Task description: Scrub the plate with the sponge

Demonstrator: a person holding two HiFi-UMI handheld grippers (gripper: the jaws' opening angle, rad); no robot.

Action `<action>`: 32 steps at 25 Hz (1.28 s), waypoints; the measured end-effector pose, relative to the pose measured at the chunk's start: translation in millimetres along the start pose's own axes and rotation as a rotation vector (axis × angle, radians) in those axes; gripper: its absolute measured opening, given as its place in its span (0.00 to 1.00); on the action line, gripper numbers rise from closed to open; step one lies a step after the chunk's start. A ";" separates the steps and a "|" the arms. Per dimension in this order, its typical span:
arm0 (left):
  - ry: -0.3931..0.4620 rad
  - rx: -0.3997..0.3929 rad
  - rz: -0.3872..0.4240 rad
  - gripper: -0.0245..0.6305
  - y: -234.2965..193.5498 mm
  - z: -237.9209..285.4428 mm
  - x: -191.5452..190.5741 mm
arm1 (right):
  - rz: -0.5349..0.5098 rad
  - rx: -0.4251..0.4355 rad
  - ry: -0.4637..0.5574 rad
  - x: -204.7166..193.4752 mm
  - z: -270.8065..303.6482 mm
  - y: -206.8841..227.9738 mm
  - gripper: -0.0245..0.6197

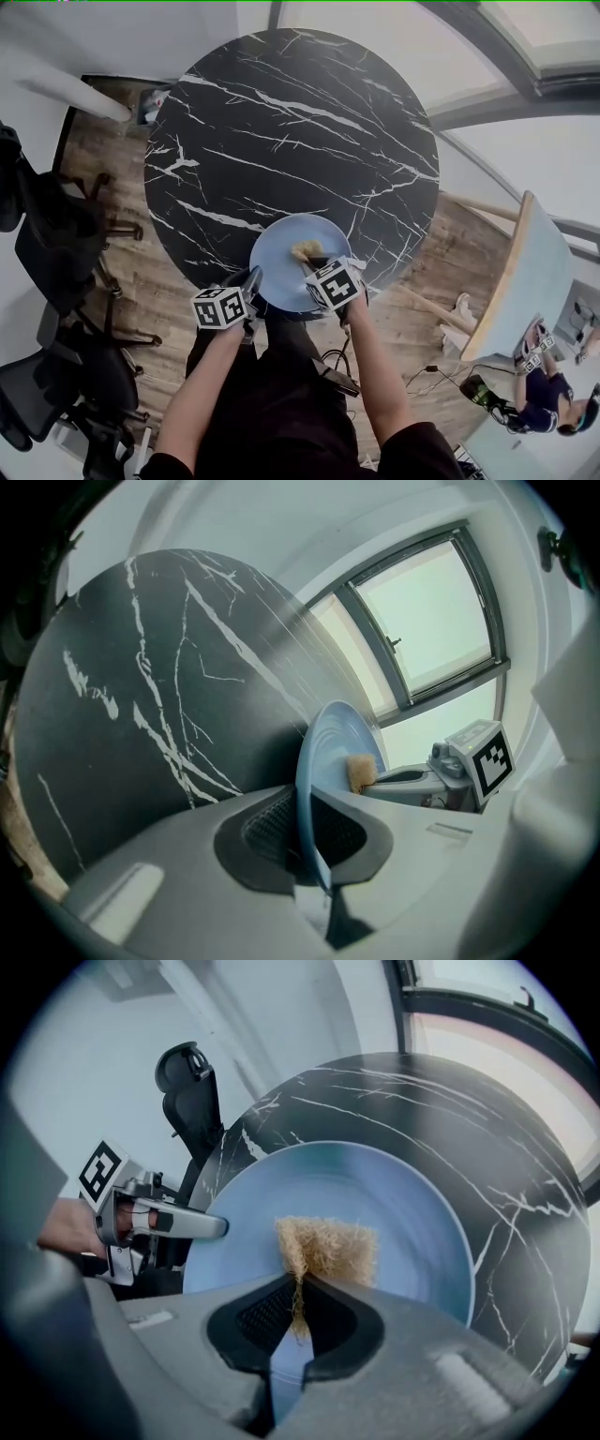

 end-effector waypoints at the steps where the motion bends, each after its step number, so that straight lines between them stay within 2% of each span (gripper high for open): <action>1: 0.000 0.001 0.000 0.08 -0.1 -0.1 0.1 | 0.011 -0.009 0.002 -0.8 -1.2 3.1 0.07; 8: 0.002 -0.002 -0.001 0.07 -0.7 -0.4 0.0 | 0.104 -0.118 0.000 -10.6 -12.7 27.9 0.07; 14: 0.000 -0.001 -0.003 0.08 -0.9 0.1 0.3 | 0.100 -0.221 -0.007 -20.1 -18.9 46.6 0.07; 22: 0.007 0.010 -0.004 0.07 -0.6 1.1 5.6 | 0.104 -0.250 0.010 -16.1 -24.7 42.5 0.07; 25: 0.022 0.014 0.000 0.07 -2.0 2.9 17.7 | 0.098 -0.215 0.060 -7.7 -25.8 26.6 0.07; 32: 0.061 0.024 -0.036 0.07 -1.8 6.0 32.1 | 0.086 -0.013 0.105 9.2 -10.4 -40.7 0.07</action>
Point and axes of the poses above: the fingertips, and each gripper's own axes: z forward along the fingers, y to its right, x out of its top, the point moved 3 cm from there along -z, backward along the fingers, and after that the axes turned 4 degrees about -z, right-handed, at the moved point
